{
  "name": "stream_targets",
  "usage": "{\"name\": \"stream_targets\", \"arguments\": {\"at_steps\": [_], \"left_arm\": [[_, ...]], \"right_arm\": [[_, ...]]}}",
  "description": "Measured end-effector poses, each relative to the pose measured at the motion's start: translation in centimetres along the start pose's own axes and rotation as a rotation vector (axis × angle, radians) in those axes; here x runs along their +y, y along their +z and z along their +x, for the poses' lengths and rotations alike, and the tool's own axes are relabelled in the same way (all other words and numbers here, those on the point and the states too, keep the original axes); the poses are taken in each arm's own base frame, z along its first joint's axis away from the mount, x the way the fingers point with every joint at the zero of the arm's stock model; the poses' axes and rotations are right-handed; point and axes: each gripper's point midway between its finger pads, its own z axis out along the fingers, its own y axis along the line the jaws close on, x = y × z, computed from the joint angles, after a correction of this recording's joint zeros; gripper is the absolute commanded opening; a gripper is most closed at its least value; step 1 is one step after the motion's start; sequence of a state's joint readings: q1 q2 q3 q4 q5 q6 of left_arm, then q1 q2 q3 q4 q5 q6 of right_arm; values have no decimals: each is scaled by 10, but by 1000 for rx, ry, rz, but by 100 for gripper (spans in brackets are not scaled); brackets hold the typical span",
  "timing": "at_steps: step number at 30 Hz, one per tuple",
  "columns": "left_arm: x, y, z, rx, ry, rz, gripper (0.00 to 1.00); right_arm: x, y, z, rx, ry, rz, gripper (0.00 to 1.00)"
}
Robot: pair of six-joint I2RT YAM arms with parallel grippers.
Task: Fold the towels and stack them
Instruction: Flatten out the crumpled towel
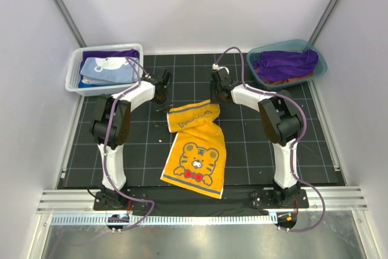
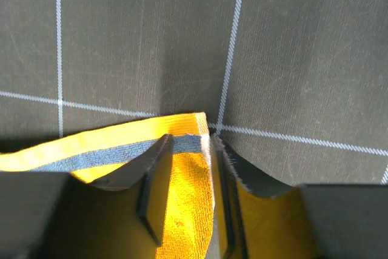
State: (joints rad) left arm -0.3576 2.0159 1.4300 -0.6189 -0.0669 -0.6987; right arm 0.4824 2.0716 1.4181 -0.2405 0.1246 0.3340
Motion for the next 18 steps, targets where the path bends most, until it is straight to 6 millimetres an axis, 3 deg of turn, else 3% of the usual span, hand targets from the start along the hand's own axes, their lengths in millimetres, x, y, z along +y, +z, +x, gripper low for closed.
{"name": "stream_targets", "arguments": {"at_steps": [5,8,13,18], "left_arm": [[-5,3,-7,-5,3,2,0],[-8,4,-11,-8,5,5,0],[-16,-4,-24,-35,25,19,0],[-39,-35,-63,-145,51,83,0]], "right_arm": [[-1,2,-1,-1,-6,0,20],[-1,2,-1,-1,-5,-2,2],[-1,0,-1,6,-3,2,1],[-7,-18,-4,27,-10,34,1]]}}
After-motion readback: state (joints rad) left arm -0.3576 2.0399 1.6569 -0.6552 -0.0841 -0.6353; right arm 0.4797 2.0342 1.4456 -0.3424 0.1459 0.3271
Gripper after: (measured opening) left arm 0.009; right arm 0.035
